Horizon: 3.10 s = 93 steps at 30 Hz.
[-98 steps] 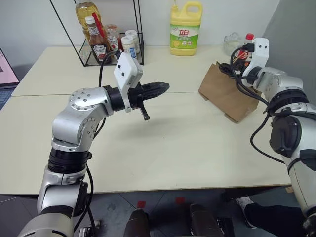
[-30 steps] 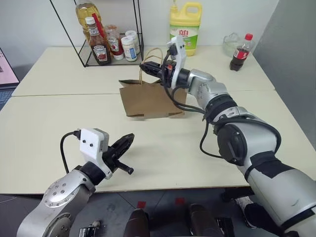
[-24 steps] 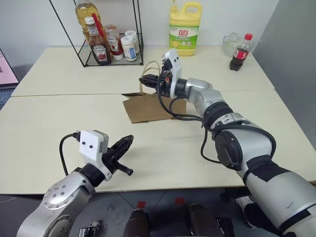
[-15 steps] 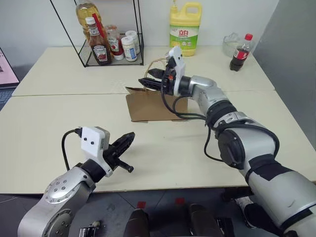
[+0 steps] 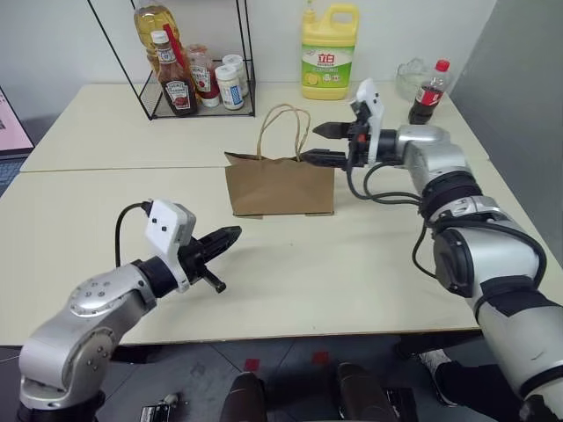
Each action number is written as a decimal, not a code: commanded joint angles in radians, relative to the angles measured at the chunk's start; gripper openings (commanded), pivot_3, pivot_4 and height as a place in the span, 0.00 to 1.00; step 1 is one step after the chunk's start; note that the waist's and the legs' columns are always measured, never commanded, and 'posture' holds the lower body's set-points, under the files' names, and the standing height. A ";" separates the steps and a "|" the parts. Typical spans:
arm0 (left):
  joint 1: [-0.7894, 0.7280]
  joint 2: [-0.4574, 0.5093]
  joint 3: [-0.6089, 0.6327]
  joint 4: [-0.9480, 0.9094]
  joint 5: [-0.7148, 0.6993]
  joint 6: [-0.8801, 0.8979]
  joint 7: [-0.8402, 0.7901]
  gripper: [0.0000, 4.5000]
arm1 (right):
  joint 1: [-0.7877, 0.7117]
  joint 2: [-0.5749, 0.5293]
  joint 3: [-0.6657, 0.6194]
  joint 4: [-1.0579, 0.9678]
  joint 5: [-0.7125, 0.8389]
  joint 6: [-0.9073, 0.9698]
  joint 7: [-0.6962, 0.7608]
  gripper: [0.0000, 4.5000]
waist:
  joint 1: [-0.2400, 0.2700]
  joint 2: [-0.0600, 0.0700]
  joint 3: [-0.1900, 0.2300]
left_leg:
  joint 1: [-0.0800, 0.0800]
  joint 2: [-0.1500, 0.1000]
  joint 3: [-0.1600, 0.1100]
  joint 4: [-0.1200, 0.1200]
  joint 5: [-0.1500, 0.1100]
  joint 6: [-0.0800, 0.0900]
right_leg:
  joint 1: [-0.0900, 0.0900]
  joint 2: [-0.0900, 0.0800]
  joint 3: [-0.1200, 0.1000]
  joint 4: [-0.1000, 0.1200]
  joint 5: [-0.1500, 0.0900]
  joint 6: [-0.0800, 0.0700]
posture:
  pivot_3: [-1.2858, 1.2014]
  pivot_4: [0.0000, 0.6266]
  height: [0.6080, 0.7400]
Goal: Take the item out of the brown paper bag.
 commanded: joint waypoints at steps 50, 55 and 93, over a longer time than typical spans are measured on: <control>-0.359 0.283 -0.293 0.221 0.433 -0.328 -0.781 0.00 | 1.147 -0.120 -0.062 -1.518 0.291 0.466 -0.645 0.99 | 0.037 -0.001 0.000 | -0.001 0.001 -0.005 -0.001 0.001 0.000 | 0.003 0.001 -0.006 -0.003 0.000 0.000 | 0.52 0.24 1.00; -0.298 0.227 -0.373 0.216 0.465 -0.530 -0.799 0.00 | 1.253 -0.248 0.010 -1.591 0.311 0.423 -0.481 0.99 | 0.045 -0.001 0.000 | -0.001 0.001 -0.004 -0.001 0.001 0.000 | 0.003 0.001 -0.005 -0.005 0.000 0.000 | 0.52 0.24 1.00; -0.434 -0.101 -0.471 0.432 0.379 -0.320 -0.631 0.00 | 1.372 -0.386 0.225 -1.606 0.161 0.109 -0.324 1.00 | 0.046 -0.002 -0.001 | 0.000 0.001 -0.008 0.002 0.001 0.000 | 0.008 0.001 -0.007 -0.006 0.000 0.000 | 0.52 0.24 1.00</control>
